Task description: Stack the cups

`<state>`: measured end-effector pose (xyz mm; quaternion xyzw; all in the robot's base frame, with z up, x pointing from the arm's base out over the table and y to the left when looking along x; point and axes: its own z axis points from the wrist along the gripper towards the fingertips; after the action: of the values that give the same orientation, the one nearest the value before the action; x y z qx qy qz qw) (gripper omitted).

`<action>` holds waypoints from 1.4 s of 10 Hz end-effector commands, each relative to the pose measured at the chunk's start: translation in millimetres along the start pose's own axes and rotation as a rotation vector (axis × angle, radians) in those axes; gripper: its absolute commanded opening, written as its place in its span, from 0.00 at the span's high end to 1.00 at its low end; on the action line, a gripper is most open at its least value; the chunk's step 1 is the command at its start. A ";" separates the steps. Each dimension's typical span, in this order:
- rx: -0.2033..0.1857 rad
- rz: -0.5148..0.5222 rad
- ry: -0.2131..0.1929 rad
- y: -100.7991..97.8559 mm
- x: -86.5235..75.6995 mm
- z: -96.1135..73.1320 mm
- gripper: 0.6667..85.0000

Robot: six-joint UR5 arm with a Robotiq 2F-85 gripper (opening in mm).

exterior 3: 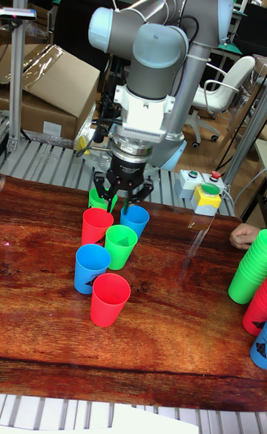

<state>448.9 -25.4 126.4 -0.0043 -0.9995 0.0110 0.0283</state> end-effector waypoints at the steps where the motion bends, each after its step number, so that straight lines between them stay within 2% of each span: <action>1: -0.032 0.129 -0.066 6.6 -17.3 -1.6 1.00; 2: -0.028 0.173 -0.071 5.0 -18.6 -1.6 1.00; 3: -0.040 0.200 -0.045 8.5 -12.3 -1.4 0.98; 4: -0.072 0.200 -0.009 17.6 -3.8 -1.6 0.89; 5: -0.110 0.170 0.023 28.2 4.0 -2.5 0.73; 6: -0.140 0.146 0.034 36.1 6.5 -3.6 0.52; 7: -0.130 0.122 0.040 33.7 9.3 -2.3 0.43; 8: -0.132 0.104 0.022 33.3 11.0 5.0 0.35; 9: -0.131 0.101 0.008 32.2 12.9 8.6 0.30; 10: -0.134 0.100 0.012 31.9 18.2 9.5 0.26; 11: -0.141 0.082 0.055 30.9 33.2 11.0 0.23; 12: -0.168 0.022 0.098 33.4 50.9 11.8 0.07; 13: -0.165 0.050 0.045 35.9 36.4 15.2 0.13; 14: -0.182 0.118 0.026 48.3 27.6 15.0 0.29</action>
<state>417.4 7.9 114.3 -0.0457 -0.9959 -0.0588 0.0512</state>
